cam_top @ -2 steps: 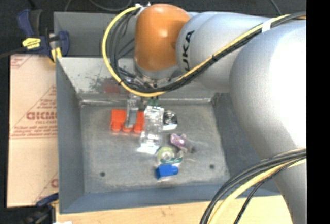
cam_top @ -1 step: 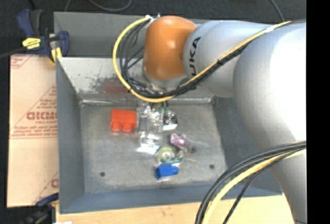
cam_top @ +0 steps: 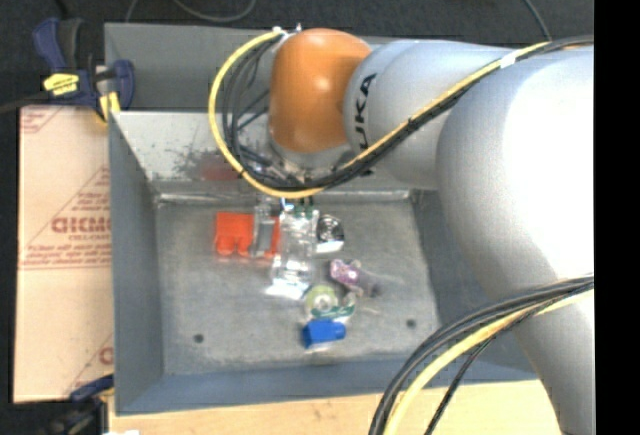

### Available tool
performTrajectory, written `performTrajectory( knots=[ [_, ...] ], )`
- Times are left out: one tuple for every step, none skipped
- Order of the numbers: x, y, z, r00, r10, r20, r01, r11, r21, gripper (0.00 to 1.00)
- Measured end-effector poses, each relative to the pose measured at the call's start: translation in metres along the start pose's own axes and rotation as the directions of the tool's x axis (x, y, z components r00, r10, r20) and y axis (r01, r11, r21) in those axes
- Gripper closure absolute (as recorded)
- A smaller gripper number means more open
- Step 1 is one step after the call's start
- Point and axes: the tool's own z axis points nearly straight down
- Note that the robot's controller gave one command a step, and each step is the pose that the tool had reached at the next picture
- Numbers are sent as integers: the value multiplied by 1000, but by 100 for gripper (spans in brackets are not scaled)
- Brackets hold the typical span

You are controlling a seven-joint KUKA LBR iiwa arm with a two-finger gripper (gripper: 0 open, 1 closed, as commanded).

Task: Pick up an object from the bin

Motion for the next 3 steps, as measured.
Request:
performTrajectory(
  knots=[
    [7, -10, 3, 998, 65, -4, -65, 998, 2, 0],
    [7, -8, 42, 997, 82, -9, -82, 997, 2, 0],
    [6, -9, 41, 997, 82, -6, -82, 997, 1, 0]
  ],
)
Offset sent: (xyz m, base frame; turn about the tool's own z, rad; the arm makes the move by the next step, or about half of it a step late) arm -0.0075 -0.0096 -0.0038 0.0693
